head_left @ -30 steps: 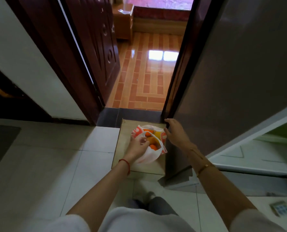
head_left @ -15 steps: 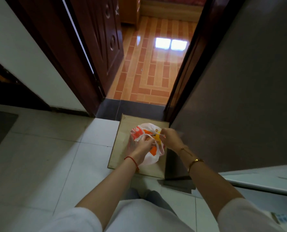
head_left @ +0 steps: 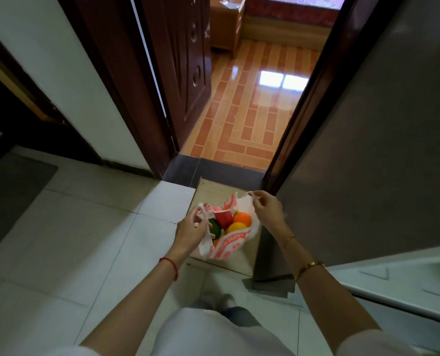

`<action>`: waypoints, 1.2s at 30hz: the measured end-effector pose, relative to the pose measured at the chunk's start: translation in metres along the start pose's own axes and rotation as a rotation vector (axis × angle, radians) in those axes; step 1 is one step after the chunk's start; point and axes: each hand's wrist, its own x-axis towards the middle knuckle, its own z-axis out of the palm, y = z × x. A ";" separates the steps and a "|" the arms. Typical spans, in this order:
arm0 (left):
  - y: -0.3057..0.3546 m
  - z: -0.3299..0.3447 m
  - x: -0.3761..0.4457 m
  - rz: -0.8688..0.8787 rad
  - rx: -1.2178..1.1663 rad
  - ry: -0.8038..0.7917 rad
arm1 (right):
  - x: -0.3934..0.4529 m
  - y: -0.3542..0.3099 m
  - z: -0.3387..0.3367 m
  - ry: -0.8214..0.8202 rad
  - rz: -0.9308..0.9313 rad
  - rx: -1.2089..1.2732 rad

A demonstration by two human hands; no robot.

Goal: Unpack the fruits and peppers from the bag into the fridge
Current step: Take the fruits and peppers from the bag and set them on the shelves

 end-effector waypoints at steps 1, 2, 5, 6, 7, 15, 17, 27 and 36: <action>0.002 -0.005 -0.005 0.010 0.037 0.031 | -0.007 0.000 -0.001 0.002 0.003 0.025; 0.003 -0.010 -0.011 0.008 0.082 0.059 | -0.014 0.001 -0.001 -0.002 0.009 0.053; 0.009 -0.022 -0.031 0.050 0.218 0.123 | -0.042 0.005 -0.002 -0.048 0.050 0.116; 0.010 -0.026 -0.037 0.070 0.262 0.132 | -0.052 0.005 -0.002 -0.057 0.049 0.128; 0.011 -0.029 -0.045 0.088 0.298 0.136 | -0.061 0.006 -0.003 -0.062 0.048 0.134; 0.005 -0.043 -0.111 0.207 0.417 0.130 | -0.149 0.008 -0.013 -0.059 -0.016 0.161; 0.001 -0.045 -0.129 0.242 0.431 0.128 | -0.170 0.008 -0.013 0.007 -0.030 0.127; -0.011 -0.046 -0.205 0.415 0.442 0.063 | -0.288 0.005 -0.033 0.211 -0.064 0.213; 0.009 -0.011 -0.264 0.644 0.496 -0.102 | -0.393 0.006 -0.079 0.433 0.021 0.387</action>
